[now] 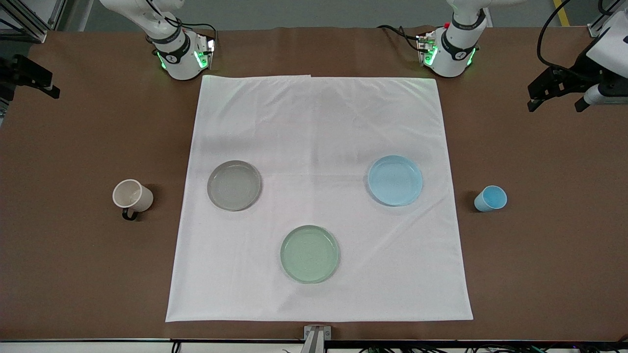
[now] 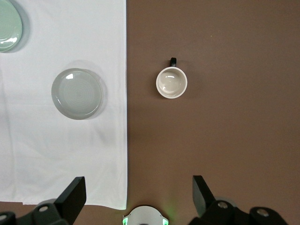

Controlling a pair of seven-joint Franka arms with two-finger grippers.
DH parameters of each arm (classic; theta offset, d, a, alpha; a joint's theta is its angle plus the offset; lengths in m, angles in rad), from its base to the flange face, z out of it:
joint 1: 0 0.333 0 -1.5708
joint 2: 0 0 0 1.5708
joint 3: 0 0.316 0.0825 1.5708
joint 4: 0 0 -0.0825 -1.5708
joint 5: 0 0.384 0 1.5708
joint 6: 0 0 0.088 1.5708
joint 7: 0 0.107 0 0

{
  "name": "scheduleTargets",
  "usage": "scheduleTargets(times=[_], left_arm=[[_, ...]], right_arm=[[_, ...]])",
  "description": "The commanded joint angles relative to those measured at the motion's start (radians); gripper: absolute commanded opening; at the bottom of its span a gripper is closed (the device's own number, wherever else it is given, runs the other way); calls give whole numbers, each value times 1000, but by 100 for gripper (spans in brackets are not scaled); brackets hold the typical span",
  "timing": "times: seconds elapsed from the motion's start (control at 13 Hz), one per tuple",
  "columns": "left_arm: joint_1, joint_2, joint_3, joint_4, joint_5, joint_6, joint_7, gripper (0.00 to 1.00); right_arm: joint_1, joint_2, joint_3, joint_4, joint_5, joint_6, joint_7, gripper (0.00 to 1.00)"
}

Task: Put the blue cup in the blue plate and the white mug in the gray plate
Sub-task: 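Reach the right gripper toward the white mug while the left gripper reaches the blue cup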

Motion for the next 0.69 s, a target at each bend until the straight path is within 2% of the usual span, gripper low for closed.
scheduleTargets(times=[0.0,0.31,0.46,0.62], left_arm=[[4,10,-5,18,15,2,14,100],[14,83,-2,97,18,-16,20,100],[59,117,-3,87,18,-16,39,100],[81,183,-2,78,18,10,44,100]], right_arm=[[-3,-7,5,-6,-7,-6,15,100],[-8,7,4,-6,-10,-5,13,100],[-51,117,4,2,5,30,9,100],[-77,234,4,2,19,189,1,100]])
